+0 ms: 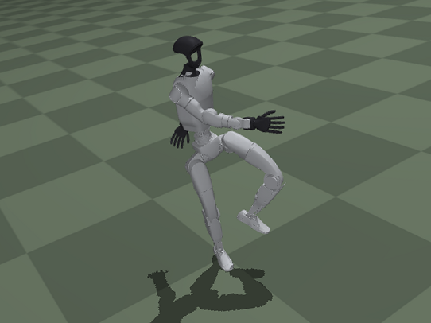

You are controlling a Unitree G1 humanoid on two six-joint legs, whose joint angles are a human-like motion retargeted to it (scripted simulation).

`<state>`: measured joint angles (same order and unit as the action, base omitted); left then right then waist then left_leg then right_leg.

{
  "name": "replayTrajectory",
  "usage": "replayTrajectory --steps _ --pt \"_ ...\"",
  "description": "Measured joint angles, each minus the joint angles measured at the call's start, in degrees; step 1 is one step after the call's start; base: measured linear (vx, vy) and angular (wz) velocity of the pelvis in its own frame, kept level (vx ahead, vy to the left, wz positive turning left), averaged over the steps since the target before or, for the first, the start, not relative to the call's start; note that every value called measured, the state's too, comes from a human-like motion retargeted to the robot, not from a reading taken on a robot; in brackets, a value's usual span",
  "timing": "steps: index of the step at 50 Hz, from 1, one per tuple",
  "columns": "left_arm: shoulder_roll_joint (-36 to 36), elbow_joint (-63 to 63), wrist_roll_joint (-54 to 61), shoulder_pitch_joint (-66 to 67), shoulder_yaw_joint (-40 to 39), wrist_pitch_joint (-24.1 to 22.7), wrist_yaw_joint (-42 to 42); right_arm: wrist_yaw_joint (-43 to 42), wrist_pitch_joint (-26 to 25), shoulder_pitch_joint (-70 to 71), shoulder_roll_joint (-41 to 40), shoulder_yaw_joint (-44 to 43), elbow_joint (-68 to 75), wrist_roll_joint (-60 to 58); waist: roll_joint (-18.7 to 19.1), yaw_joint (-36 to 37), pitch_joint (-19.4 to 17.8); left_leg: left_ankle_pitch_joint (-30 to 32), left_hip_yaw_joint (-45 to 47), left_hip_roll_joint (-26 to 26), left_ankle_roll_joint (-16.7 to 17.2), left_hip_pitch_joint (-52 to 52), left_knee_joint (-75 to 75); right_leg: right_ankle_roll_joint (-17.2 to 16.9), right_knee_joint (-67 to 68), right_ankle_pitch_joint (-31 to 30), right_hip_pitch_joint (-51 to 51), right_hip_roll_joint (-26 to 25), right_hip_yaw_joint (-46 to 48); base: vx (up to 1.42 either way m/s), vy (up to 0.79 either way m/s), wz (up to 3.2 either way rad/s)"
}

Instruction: In place motions

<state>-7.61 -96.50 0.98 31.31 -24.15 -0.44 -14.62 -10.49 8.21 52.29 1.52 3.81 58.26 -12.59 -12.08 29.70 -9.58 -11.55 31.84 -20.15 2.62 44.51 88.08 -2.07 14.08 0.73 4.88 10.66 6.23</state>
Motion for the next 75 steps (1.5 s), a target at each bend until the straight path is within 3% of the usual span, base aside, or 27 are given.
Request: replayTrajectory --steps 2,7,8,9,11,13,16,18,20,24,28,31,35,40,46,50,52,53,55,58,60,63,65,68,70,72,75 --pt "-1.6 -0.9 -0.7 -3.6 2.2 -0.5 -1.1 2.0 4.1 -4.2 -1.5 0.2 3.8 2.3 1.7 -6.0 4.2 2.4 -1.3 5.4 2.3 -9.3 -12.6 -1.4 -3.6 0.3 -4.2 -1.0 5.5 0.19 0.04 1.7" --pt "-2.8 1.4 -3.9 -11.1 8.2 -1.0 -0.4 6.3 3.6 -13.8 -4.7 2.5 10.9 4.2 4.2 -16.4 14.0 2.7 -8.3 19.5 1.7 -29.4 -52.4 -5.3 -9.1 0.6 -8.6 -2.7 11.2 0.24 0.17 1.07" --pt "-3.1 2.2 -4.3 -13.2 9.5 -1.0 -0.1 6.8 3.5 -16.0 -4.8 3.1 11.5 3.9 5.2 -17.4 15.4 -0.8 -10.2 21.3 4.9 -33.2 -60.0 -5.6 -9.4 0.9 -9.0 -3.9 12.1 0.19 0.16 0.76" --pt "-3.4 2.9 -4.7 -15.6 10.9 -1.0 0.2 7.1 3.5 -18.4 -4.3 3.6 11.8 3.5 6.0 -18.5 16.5 -6.0 -7.7 21.7 6.0 -37.0 -65.9 -6.0 -9.4 1.2 -9.2 -4.6 13.4 0.15 0.14 0.82" --pt "-3.4 4.2 -5.7 -21.3 13.5 -0.5 0.9 7.7 3.1 -24.3 -1.8 4.3 11.4 1.6 7.0 -20.5 17.7 -15.5 -2.5 21.9 5.0 -41.5 -73.0 -7.0 -8.7 2.1 -9.9 -4.9 16.8 0.12 0.24 1.13" --pt "-3.1 5.6 -6.0 -27.2 16.4 0.3 0.8 8.1 1.4 -31.0 0.9 4.3 11.6 -2.0 7.5 -23.4 18.3 -17.8 -6.3 22.4 4.7 -40.6 -74.5 -7.6 -6.3 1.6 -10.2 -4.6 21.4 0.18 0.32 1.42" --pt "-2.6 10.9 -4.1 -35.0 23.4 -0.6 0.3 7.3 -0.5 -38.7 3.8 2.2 17.9 -6.1 9.3 -25.7 15.6 -19.0 -9.0 20.3 4.0 -39.6 -73.8 -6.5 9.0 -10.7 -5.4 -2.6 25.4 0.04 0.17 0.91" --pt "-1.9 17.5 -2.1 -39.6 27.5 -2.2 1.6 9.0 -2.3 -41.2 5.7 0.0 25.6 -6.8 11.1 -27.4 11.9 -20.7 -9.6 18.7 4.0 -41.4 -74.1 -2.2 27.1 -17.0 3.4 0.1 23.0 -0.16 0.23 0.2" --pt "-2.5 26.3 2.4 -44.8 29.7 -2.5 0.9 12.2 -5.6 -44.7 8.0 -2.6 31.3 -8.0 11.9 -28.2 8.5 -21.0 -7.4 19.3 3.2 -42.4 -74.7 -0.5 47.0 -14.3 15.7 2.3 15.9 -0.13 0.46 -0.54" --pt "-4.6 45.8 3.0 -55.1 23.4 -3.1 1.5 15.1 -8.9 -53.1 13.2 -7.0 38.2 -2.2 16.3 -45.3 0.2 -20.2 -12.7 17.6 -0.7 -43.1 -74.4 -0.2 70.6 -9.5 36.2 6.3 16.0 -0.19 0.36 1.46" --pt "-12.6 56.9 0.7 -64.7 21.9 -3.6 5.9 14.3 -12.8 -63.2 17.6 -11.6 39.1 6.3 18.1 -56.2 -6.4 -16.8 -10.3 12.4 -3.0 -43.8 -74.8 3.2 77.1 -6.1 53.8 7.3 18.9 -0.3 0.2 1.31" --pt "-13.9 58.6 1.0 -67.3 21.8 -2.9 9.6 10.8 -14.7 -72.0 19.3 -15.2 39.1 8.0 19.4 -59.5 -5.8 -17.0 -10.0 9.6 -2.7 -42.7 -73.2 6.9 75.2 -4.9 59.5 7.1 22.0 0.14 -0.05 0.53" --pt "-11.1 57.5 5.3 -65.8 24.0 -3.3 8.5 7.5 -16.6 -81.1 19.7 -20.8 39.1 8.1 19.4 -55.7 -0.4 -17.9 -9.3 11.6 -2.7 -43.0 -74.4 7.9 72.5 -5.8 58.8 6.1 21.7 0.24 -0.12 -0.54" --pt "-7.1 52.2 7.5 -60.9 25.4 -3.8 7.3 8.7 -15.3 -80.4 16.9 -23.6 39.1 11.3 15.1 -49.6 3.1 -19.2 -5.4 16.3 -1.6 -47.2 -79.4 3.1 64.9 -8.4 42.7 4.5 19.9 0.04 -0.1 -0.87" --pt "-1.8 43.3 6.1 -50.4 23.7 -4.0 6.3 12.7 -11.2 -68.4 12.3 -16.7 39.1 12.4 13.2 -42.4 5.2 -20.3 -0.8 18.9 0.9 -50.7 -82.4 0.1 41.8 -12.0 16.6 -0.7 17.8 0.03 -0.1 -0.98" --pt "2.6 35.3 3.3 -41.6 21.8 -4.3 5.3 12.8 -9.9 -58.5 10.2 -7.7 39.1 7.8 12.8 -37.7 8.4 -20.7 0.8 20.6 2.5 -51.9 -83.6 -3.3 17.5 -15.4 1.9 -7.3 9.5 0.09 -0.13 -0.78" --pt "3.5 30.1 0.9 -36.7 20.8 -4.1 5.0 11.8 -9.8 -53.3 9.2 -2.1 38.4 5.9 11.8 -36.3 11.1 -20.3 2.1 22.3 3.2 -51.7 -83.3 -6.8 6.2 -10.5 -4.1 -8.3 6.7 0.17 -0.15 -0.76" --pt "3.7 27.1 -0.6 -34.2 20.0 -3.8 5.1 11.3 -9.8 -50.7 8.4 0.6 37.5 5.0 11.5 -35.4 12.2 -19.9 3.3 22.6 3.9 -51.6 -82.7 -7.0 2.1 -4.9 -6.5 -8.4 6.7 0.15 -0.2 -1.05" --pt "3.9 21.2 -3.9 -29.7 17.4 -2.6 4.9 10.5 -9.7 -45.8 6.2 4.6 34.5 3.8 11.3 -32.8 13.9 -17.9 6.7 22.4 6.1 -50.9 -79.7 -4.3 -4.7 2.7 -10.2 -6.6 14.5 0.1 -0.19 -1.36" --pt "4.2 14.0 -5.3 -24.2 13.8 1.3 5.3 9.6 -9.5 -38.3 1.4 5.0 27.7 4.4 9.8 -29.0 12.7 -1.8 9.0 16.8 8.3 -42.4 -57.5 -6.6 -6.8 0.5 -9.6 -3.9 9.2 0.04 -0.21 -0.93" --pt "4.5 11.8 -1.8 -20.5 10.9 1.8 6.7 6.5 -8.5 -31.0 -2.5 2.8 23.3 7.6 7.4 -26.6 8.7 10.3 7.4 9.0 3.7 -32.1 -35.7 -6.4 -6.8 0.1 -10.2 -1.5 10.6 -0.08 -0.38 -0.26" --pt "4.9 10.7 6.3 -18.4 5.3 0.0 5.8 5.9 -5.1 -15.7 -5.7 0.6 15.2 10.2 8.3 -23.6 -0.7 5.6 -0.9 0.7 3.0 -14.5 -9.2 -4.0 -6.9 -1.2 -10.9 -4.8 9.6 -0.5 -0.37 -0.41" --pt "5.2 8.8 6.9 -17.5 3.3 0.4 4.2 6.9 -5.2 -7.6 -6.0 -2.5 9.2 6.5 7.3 -17.3 -4.8 0.1 -0.7 -4.0 -0.1 -2.7 2.1 -2.2 -6.9 -2.0 -9.8 -4.4 8.3 -0.46 -0.22 -1.19" --pt "4.3 5.1 4.8 -13.9 1.2 0.7 5.3 9.0 -3.8 -0.1 -2.0 -1.6 0.0 4.5 2.4 -6.1 -9.0 -12.2 2.6 -6.5 -6.8 13.6 9.3 -0.7 -5.6 -3.0 -6.2 0.0 1.9 -0.16 -0.1 -1.49" --pt "2.4 2.7 3.7 -10.5 1.6 0.9 5.2 7.9 -3.3 2.3 0.4 -1.3 -5.4 3.1 -0.6 -0.5 -10.3 -19.8 4.9 -7.0 -12.9 22.0 9.3 -0.1 -4.2 -3.0 -3.8 2.8 -0.2 0.18 -0.04 -0.74" --pt "0.6 0.6 1.4 -6.6 1.5 1.6 5.9 4.2 -2.3 2.4 2.0 -1.9 -9.0 0.6 -3.2 2.7 -9.2 -23.8 8.2 -5.0 -16.7 24.7 5.3 0.2 -2.3 -2.5 -1.0 4.7 -2.1 0.38 0.08 0.02" --pt "-0.2 -0.9 0.0 -1.8 -0.4 2.5 8.3 -3.0 -1.0 2.8 1.2 -1.0 -10.7 -2.9 -4.6 1.7 -5.9 -23.4 9.1 -4.3 -16.1 24.1 4.0 0.3 -1.6 -1.3 -0.1 4.2 -2.6 0.24 0.06 0.46"
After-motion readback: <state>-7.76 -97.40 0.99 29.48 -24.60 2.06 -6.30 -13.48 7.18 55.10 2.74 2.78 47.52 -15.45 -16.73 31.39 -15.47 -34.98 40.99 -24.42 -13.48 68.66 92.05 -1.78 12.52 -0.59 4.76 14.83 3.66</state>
